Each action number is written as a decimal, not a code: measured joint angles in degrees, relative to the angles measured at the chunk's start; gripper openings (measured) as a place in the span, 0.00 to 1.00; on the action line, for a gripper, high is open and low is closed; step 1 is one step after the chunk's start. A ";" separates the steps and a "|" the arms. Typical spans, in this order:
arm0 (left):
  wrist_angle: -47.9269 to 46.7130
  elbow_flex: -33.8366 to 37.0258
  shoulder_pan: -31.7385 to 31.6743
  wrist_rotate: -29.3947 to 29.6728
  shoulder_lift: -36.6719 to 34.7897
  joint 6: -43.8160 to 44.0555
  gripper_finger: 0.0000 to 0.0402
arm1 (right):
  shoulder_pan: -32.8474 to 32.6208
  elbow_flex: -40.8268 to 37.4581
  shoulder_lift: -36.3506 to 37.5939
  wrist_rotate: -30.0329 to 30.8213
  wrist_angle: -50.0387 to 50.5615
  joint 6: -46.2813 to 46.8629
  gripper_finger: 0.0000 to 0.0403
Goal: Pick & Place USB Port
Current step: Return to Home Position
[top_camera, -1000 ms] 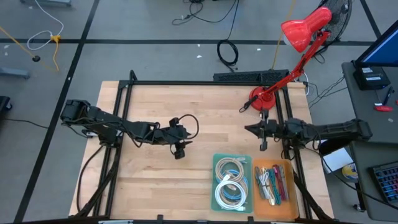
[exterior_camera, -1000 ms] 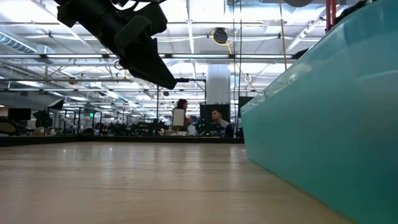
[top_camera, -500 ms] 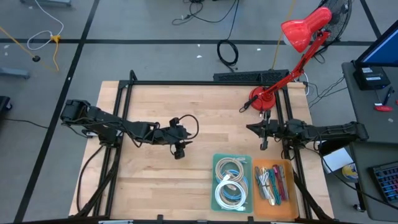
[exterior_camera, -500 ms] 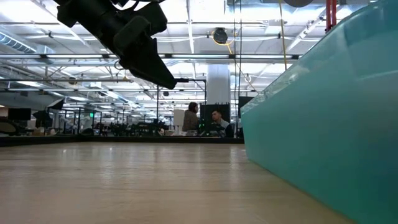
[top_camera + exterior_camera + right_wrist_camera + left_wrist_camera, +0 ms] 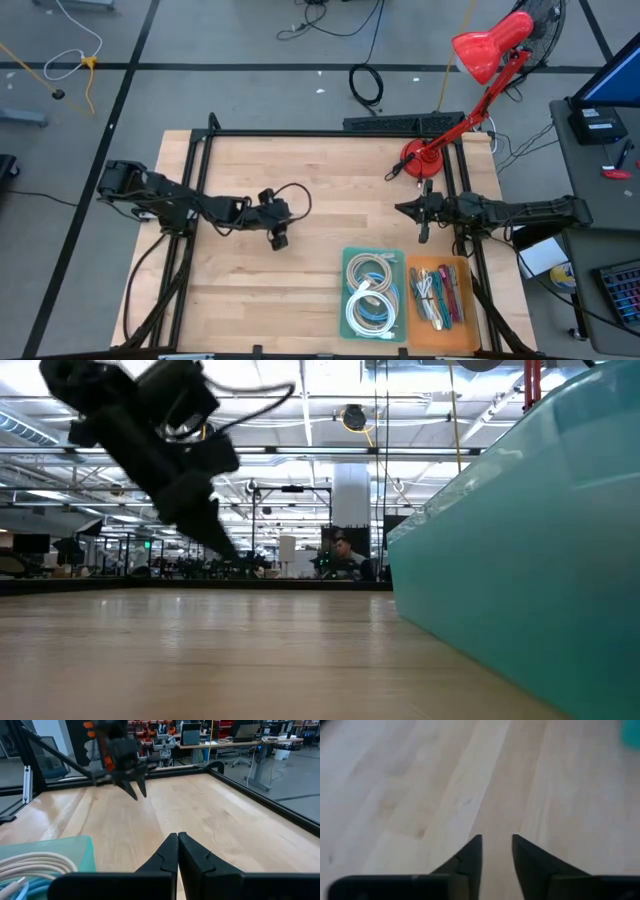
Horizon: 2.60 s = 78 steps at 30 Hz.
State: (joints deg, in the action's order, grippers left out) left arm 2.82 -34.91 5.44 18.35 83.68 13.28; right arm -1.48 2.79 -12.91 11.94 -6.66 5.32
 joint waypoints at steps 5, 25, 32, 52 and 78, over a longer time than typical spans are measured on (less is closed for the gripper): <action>9.85 7.95 -4.05 -5.61 -2.45 -0.12 0.07 | 0.00 -0.02 0.00 -0.02 -0.11 0.00 0.00; 30.70 32.58 -11.38 -17.39 -41.92 -6.18 0.01 | 0.00 -0.07 -0.02 -0.03 -0.38 0.01 0.00; 20.76 34.09 -13.43 -21.71 -50.77 -9.27 0.01 | 0.00 -0.07 -0.02 -0.02 -0.36 0.00 0.00; 9.10 34.02 -13.95 -22.33 -72.59 -13.29 0.00 | 0.00 -0.07 -0.02 -0.02 -0.37 0.00 0.00; -2.33 33.89 -13.95 -16.79 -80.98 -10.16 0.01 | -0.01 -0.07 0.00 -0.02 -0.38 0.00 0.00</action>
State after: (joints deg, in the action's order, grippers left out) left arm 0.49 -1.02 -8.51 1.57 2.70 3.12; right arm -1.49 2.72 -12.91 11.92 -7.04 5.32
